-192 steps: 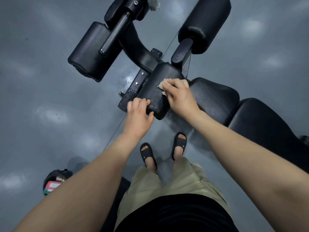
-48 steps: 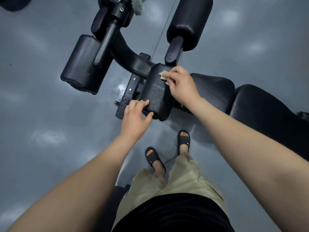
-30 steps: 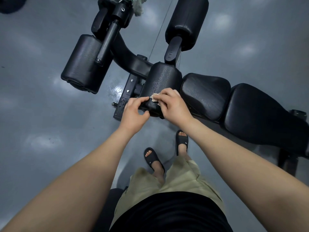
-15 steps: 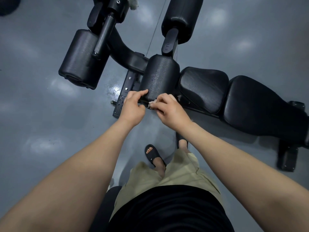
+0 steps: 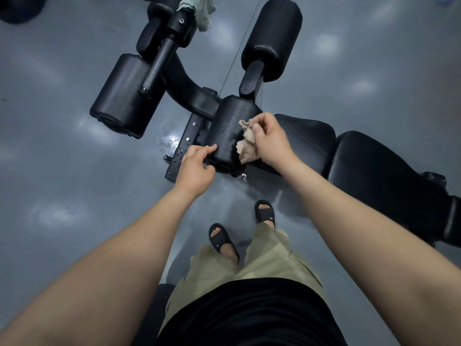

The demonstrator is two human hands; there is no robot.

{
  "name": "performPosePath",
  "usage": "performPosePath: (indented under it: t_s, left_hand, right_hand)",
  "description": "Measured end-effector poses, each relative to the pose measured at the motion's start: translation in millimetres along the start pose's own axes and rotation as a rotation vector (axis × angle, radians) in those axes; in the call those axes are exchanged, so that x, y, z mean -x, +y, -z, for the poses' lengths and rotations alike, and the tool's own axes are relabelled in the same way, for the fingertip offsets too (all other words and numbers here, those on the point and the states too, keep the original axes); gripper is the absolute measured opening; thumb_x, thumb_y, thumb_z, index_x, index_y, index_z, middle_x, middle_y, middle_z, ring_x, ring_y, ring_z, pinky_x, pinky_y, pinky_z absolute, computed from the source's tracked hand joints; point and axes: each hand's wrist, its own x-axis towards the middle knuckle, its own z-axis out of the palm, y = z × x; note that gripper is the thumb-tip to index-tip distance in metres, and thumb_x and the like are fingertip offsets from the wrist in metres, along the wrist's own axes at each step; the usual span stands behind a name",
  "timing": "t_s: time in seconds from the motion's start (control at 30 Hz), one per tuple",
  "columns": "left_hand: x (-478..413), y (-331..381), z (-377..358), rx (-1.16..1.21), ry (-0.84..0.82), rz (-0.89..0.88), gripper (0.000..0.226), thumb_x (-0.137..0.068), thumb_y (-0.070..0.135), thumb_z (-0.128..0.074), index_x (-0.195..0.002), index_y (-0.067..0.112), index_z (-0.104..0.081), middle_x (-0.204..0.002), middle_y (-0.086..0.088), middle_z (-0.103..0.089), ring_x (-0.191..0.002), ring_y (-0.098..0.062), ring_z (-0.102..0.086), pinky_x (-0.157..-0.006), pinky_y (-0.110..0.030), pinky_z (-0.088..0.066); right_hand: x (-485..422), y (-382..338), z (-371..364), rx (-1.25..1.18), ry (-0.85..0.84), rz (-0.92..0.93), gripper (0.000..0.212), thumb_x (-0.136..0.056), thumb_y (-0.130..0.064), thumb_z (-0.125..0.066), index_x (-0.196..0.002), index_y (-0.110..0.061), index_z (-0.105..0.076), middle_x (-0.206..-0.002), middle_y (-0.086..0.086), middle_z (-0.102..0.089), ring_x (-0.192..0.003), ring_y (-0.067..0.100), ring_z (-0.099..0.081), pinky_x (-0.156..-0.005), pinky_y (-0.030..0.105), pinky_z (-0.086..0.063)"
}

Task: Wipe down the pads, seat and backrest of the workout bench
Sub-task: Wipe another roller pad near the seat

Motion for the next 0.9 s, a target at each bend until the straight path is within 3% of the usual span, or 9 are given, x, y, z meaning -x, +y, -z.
performPosePath:
  t_s: [0.1,0.27,0.37,0.43,0.53,0.63,0.8,0.9]
  left_hand:
    - [-1,4,-1,-0.017,0.018,0.031,0.057,-0.085,0.002,-0.053,-0.135,0.028,-0.061,-0.118,0.011,-0.044,-0.121,-0.017,-0.046,-0.110,-0.024,-0.034]
    - [-1,9,-6,0.027,0.065,0.076,0.056,-0.077,0.015,-0.050,-0.130,0.027,-0.066,-0.111,0.016,-0.047,-0.120,-0.020,-0.050,-0.111,-0.039,-0.040]
    - [-1,14,-9,0.065,0.096,0.117,0.056,-0.075,0.017,-0.048,-0.127,0.027,-0.068,-0.109,0.020,-0.047,-0.119,-0.019,-0.053,-0.110,-0.038,-0.041]
    - [-3,14,-12,0.069,0.128,0.128,0.053,-0.078,0.009,-0.049,-0.124,0.027,-0.069,-0.113,0.014,-0.050,-0.122,-0.017,-0.052,-0.110,-0.036,-0.040]
    - [-5,14,-18,0.081,0.185,0.150,0.057,-0.081,-0.010,-0.045,-0.120,0.022,-0.071,-0.114,0.009,-0.051,-0.125,-0.020,-0.051,-0.110,-0.031,-0.039]
    - [-7,19,-21,0.105,0.236,0.185,0.060,-0.080,-0.016,-0.042,-0.116,0.019,-0.073,-0.110,0.014,-0.050,-0.125,-0.020,-0.052,-0.108,-0.026,-0.037]
    - [-8,21,-25,0.150,0.277,0.217,0.056,-0.082,-0.012,-0.044,-0.110,0.026,-0.073,-0.107,0.022,-0.049,-0.126,-0.020,-0.051,-0.110,-0.034,-0.040]
    - [-6,27,-27,0.169,0.291,0.245,0.053,-0.083,-0.010,-0.044,-0.109,0.026,-0.073,-0.107,0.023,-0.049,-0.127,-0.019,-0.050,-0.109,-0.030,-0.039]
  right_hand:
    - [-31,-5,0,-0.070,0.033,-0.046,0.008,-0.100,-0.021,-0.050,-0.102,-0.023,-0.058,-0.095,-0.010,-0.064,-0.087,0.011,-0.059,-0.082,0.029,-0.050]
    - [-56,3,3,0.113,0.087,-0.068,0.008,-0.097,-0.021,-0.055,-0.104,-0.019,-0.055,-0.109,0.003,-0.049,-0.081,0.016,-0.054,-0.076,0.027,-0.039]
    - [-58,12,3,0.298,0.036,0.003,0.011,-0.098,-0.020,-0.048,-0.104,-0.016,-0.055,-0.107,0.009,-0.060,-0.094,0.026,-0.056,-0.074,0.032,-0.036]
    - [-55,15,2,0.300,-0.013,0.030,0.020,-0.097,-0.027,-0.049,-0.109,-0.014,-0.057,-0.112,0.009,-0.061,-0.105,0.027,-0.055,-0.083,0.033,-0.041]
    - [-45,19,9,0.267,-0.194,0.080,0.044,-0.090,-0.036,-0.057,-0.128,-0.014,-0.051,-0.126,0.007,-0.047,-0.114,0.016,-0.047,-0.098,0.027,-0.038]
    - [-47,31,21,0.321,-0.328,0.244,0.057,-0.085,-0.025,-0.066,-0.137,-0.013,-0.044,-0.130,0.006,-0.036,-0.118,0.016,-0.046,-0.104,0.025,-0.038]
    - [-69,27,30,0.434,-0.372,0.468,0.025,-0.082,-0.016,-0.065,-0.104,-0.014,-0.053,-0.113,0.001,-0.049,-0.095,0.022,-0.056,-0.079,0.036,-0.049]
    - [-80,14,35,0.434,-0.342,0.419,0.027,-0.082,-0.018,-0.059,-0.109,-0.019,-0.051,-0.106,-0.003,-0.058,-0.091,0.017,-0.054,-0.077,0.038,-0.048]
